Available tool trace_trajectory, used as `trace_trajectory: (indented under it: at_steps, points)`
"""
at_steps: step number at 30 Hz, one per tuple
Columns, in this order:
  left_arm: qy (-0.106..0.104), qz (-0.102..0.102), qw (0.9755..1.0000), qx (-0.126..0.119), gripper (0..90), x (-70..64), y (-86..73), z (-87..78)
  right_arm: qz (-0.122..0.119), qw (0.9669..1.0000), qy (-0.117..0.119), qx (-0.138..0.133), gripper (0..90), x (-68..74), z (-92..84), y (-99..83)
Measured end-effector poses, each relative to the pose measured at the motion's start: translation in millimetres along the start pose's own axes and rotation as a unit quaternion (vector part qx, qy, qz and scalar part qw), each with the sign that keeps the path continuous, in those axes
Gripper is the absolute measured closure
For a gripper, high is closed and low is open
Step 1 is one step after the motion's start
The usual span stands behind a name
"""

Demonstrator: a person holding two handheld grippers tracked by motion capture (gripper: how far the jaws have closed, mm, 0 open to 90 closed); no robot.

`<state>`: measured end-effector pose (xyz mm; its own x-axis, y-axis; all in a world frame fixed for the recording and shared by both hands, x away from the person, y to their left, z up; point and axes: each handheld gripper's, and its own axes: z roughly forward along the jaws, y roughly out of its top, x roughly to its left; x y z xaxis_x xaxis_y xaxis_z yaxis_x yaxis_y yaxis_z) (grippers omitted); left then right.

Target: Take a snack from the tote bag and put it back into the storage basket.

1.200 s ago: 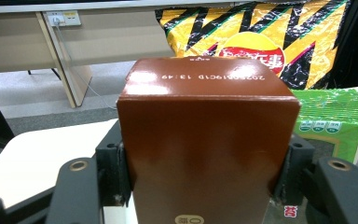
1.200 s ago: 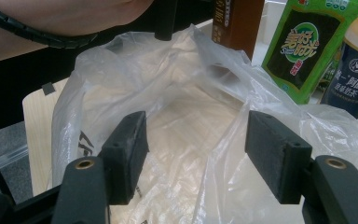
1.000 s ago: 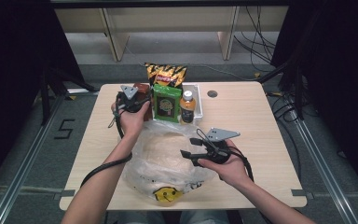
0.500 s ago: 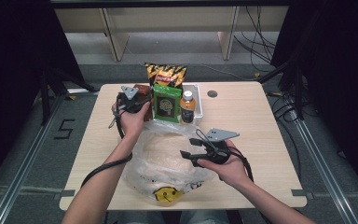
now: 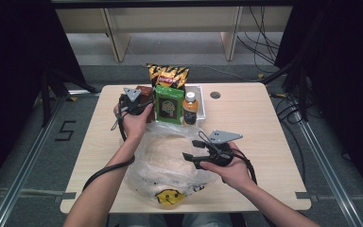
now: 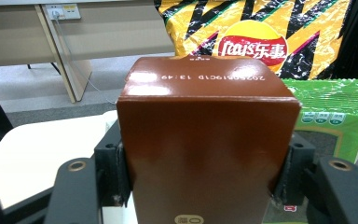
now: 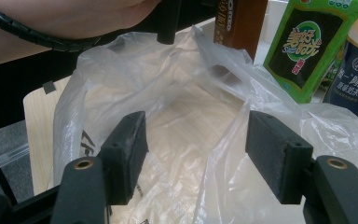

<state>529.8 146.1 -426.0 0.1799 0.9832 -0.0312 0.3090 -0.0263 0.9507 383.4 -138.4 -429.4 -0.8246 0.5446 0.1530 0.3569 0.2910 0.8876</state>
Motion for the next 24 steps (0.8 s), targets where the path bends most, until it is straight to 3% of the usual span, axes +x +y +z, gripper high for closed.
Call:
trace_trajectory:
  at_steps: [3,5,20,24]
  points:
    - [0.0,0.001,1.0,0.002,35.3,-0.3,0.0,-1.0,-0.021,0.9997,-0.011,0.002,39.0,-1.5,-0.8,-0.2]
    - [-0.001,-0.003,1.0,0.005,34.1,0.6,0.6,-1.7,-0.008,0.9999,-0.007,0.011,39.0,0.0,-1.6,-0.2]
    - [-0.016,-0.005,0.9998,0.006,21.4,7.4,5.2,-12.3,-0.007,0.9999,0.003,0.008,38.8,0.9,0.9,-0.6]
    - [-0.021,-0.005,0.9997,0.006,19.3,8.7,7.2,-18.6,-0.012,0.9999,-0.004,0.01,38.8,0.3,-0.3,-0.5]
